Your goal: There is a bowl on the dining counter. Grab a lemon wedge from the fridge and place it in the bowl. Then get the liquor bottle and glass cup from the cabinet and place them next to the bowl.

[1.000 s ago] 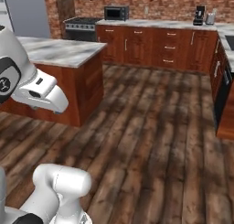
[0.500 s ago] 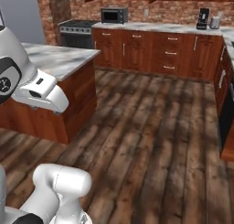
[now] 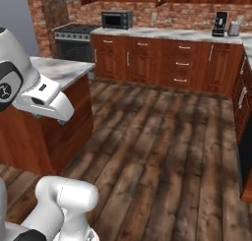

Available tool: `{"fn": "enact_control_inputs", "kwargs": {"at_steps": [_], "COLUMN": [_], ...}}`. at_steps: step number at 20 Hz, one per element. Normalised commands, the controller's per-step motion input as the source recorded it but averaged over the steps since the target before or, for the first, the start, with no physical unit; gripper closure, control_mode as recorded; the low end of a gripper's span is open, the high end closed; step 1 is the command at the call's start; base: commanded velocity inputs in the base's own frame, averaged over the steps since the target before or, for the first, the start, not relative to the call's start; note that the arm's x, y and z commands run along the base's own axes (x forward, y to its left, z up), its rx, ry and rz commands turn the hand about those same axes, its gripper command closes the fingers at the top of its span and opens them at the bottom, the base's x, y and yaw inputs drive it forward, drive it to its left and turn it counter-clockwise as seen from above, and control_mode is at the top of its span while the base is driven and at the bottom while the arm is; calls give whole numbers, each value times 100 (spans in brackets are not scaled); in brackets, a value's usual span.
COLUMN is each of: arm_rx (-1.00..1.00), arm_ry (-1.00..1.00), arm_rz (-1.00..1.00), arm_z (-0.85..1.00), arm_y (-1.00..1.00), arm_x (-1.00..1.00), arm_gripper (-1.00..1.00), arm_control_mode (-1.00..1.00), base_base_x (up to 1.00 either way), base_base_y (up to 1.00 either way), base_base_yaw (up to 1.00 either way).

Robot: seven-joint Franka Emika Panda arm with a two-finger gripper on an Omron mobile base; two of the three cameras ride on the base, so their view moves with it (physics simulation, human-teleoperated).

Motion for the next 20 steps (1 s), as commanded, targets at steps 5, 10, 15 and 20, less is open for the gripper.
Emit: {"fn": "enact_control_inputs", "kwargs": {"at_steps": [5,10,15,20], "arm_rx": [0,0,0,0], "arm_ry": [0,0,0,0], "arm_rz": [0,0,0,0], "arm_z": [0,0,0,0], "arm_y": [0,0,0,0], "arm_x": [0,0,0,0], "arm_gripper": [-100,-100,-100,-100], "arm_control_mode": [100,100,100,100], "base_base_x": [100,100,100,100], "base_base_y": [-11,-9,-8,-5], "base_base_yaw": [1,2,2,2]}}
